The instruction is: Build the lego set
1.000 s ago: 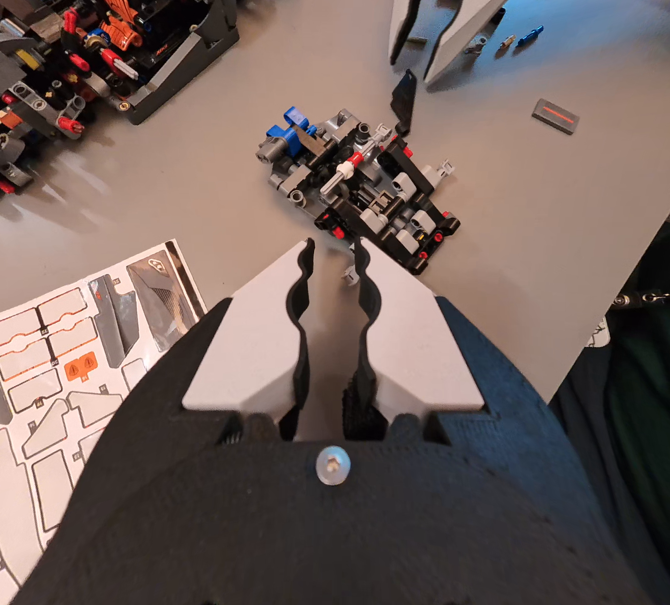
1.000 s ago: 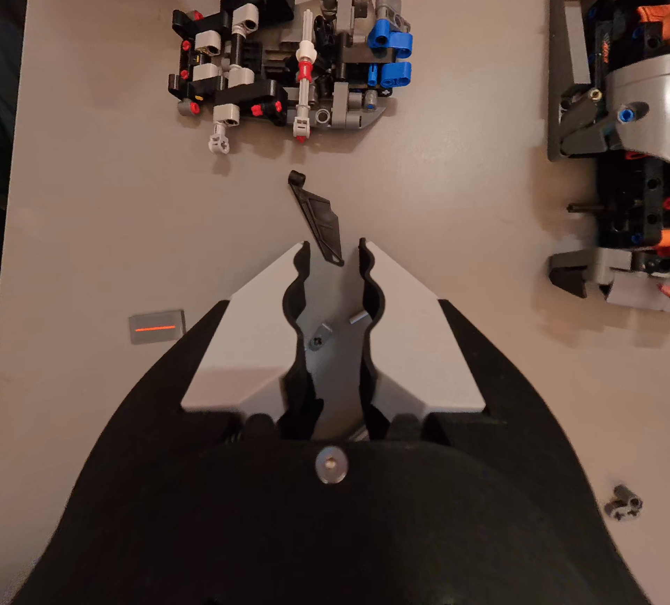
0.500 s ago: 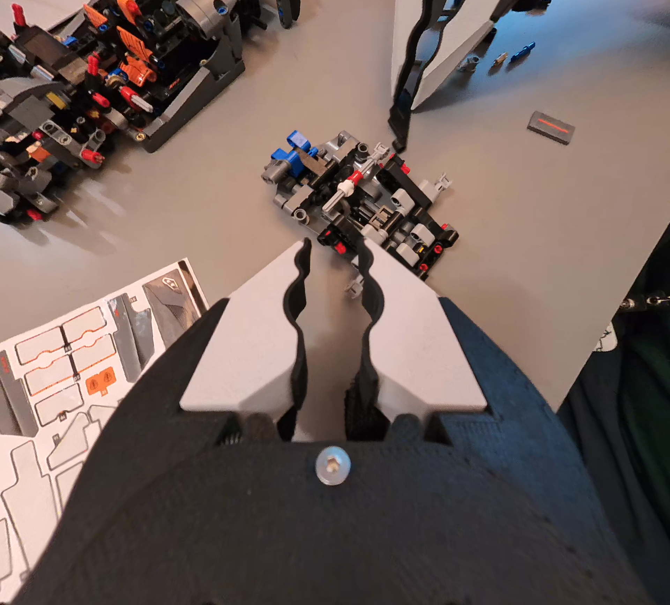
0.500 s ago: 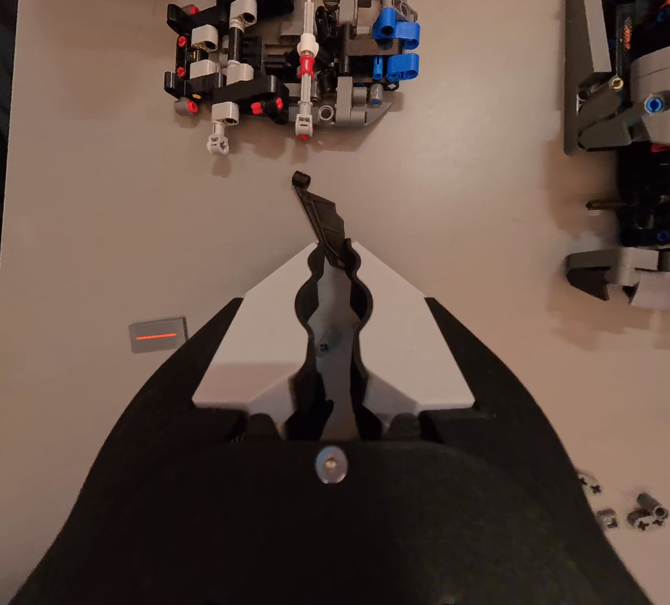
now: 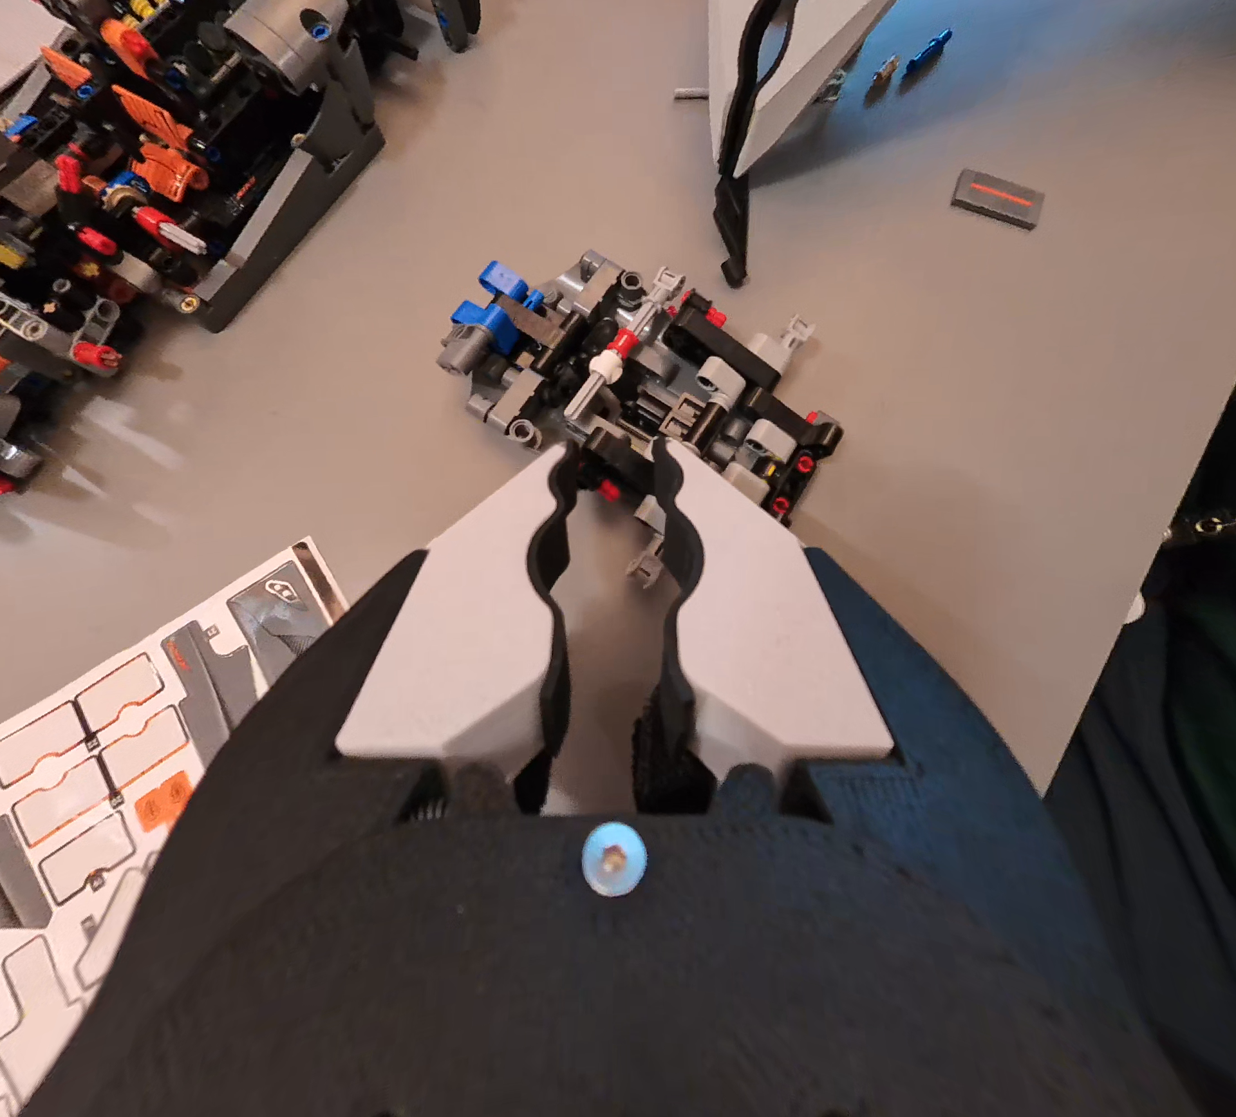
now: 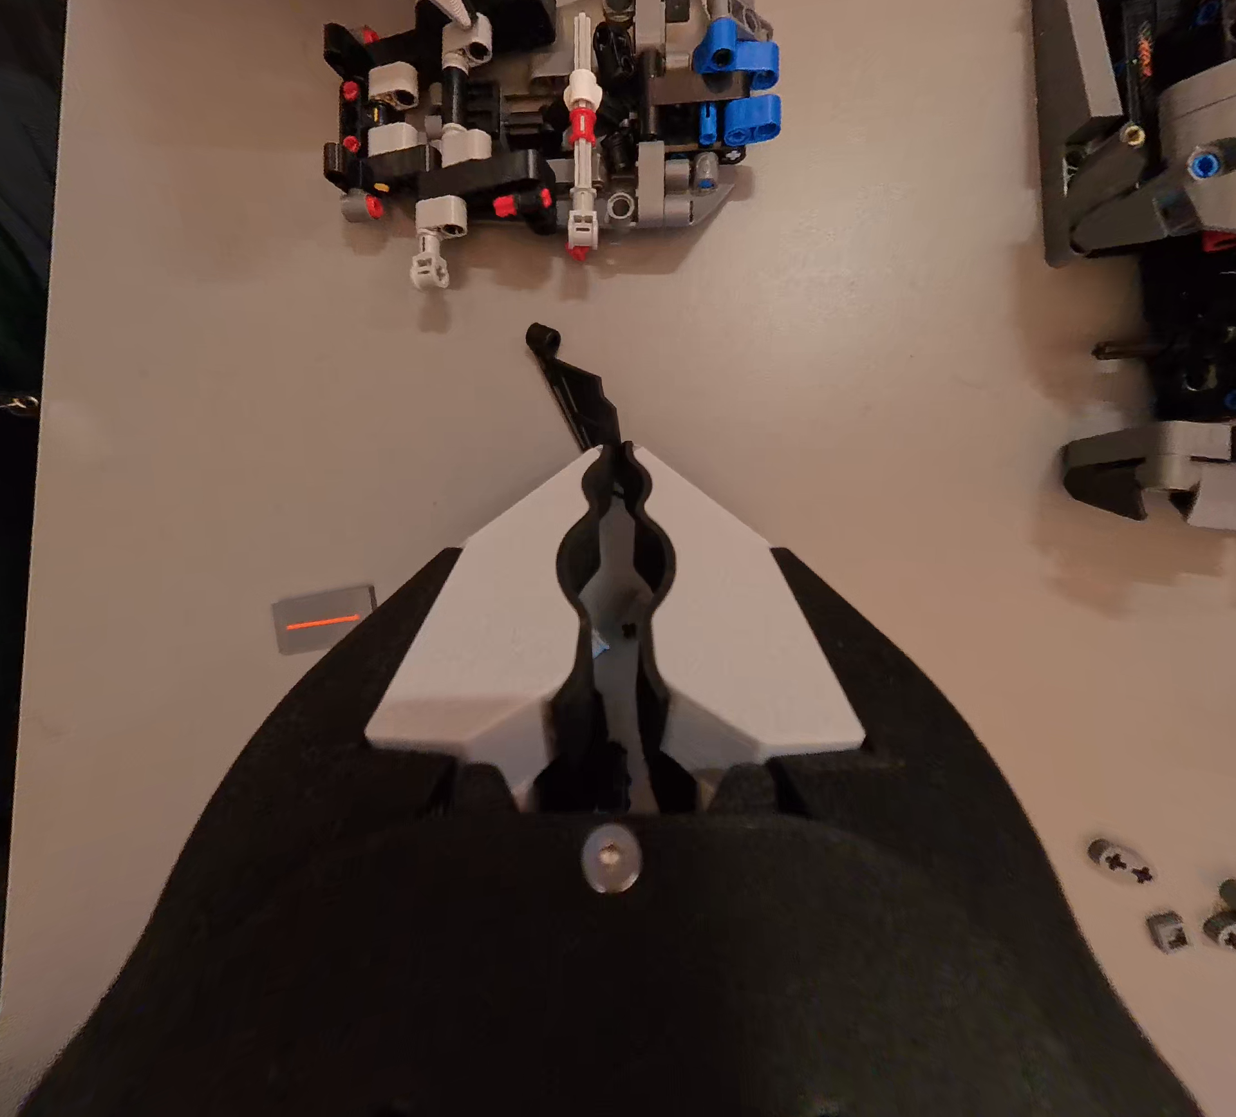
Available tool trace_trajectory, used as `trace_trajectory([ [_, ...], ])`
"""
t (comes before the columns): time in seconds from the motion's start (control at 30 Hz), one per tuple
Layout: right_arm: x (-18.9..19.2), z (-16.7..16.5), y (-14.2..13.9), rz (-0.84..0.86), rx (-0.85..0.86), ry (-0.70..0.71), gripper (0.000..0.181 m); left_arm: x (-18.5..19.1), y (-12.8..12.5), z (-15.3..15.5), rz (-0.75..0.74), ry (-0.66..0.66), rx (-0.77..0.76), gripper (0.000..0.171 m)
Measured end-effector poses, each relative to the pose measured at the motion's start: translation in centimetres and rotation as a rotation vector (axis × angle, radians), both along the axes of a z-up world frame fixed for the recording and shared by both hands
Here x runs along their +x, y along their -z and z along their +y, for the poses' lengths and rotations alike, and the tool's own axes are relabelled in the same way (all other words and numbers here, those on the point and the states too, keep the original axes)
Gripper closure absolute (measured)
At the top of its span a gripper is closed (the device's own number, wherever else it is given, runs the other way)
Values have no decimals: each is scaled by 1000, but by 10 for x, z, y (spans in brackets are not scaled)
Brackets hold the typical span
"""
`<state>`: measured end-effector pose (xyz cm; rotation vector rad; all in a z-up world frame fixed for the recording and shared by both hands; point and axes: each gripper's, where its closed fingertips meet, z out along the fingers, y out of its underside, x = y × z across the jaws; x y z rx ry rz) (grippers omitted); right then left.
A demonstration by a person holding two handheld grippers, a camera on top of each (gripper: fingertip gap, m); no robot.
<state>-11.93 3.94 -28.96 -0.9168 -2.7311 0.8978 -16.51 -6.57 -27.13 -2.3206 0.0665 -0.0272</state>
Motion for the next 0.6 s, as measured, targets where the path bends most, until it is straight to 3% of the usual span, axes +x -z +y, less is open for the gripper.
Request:
trace_trajectory([
  [0.13,2,-3,3,-13,2,-14,173,1,0,-1,-5,1,3,153],
  [0.6,5,-2,3,19,-26,-22,181,6,-1,1,0,-2,-8,156],
])
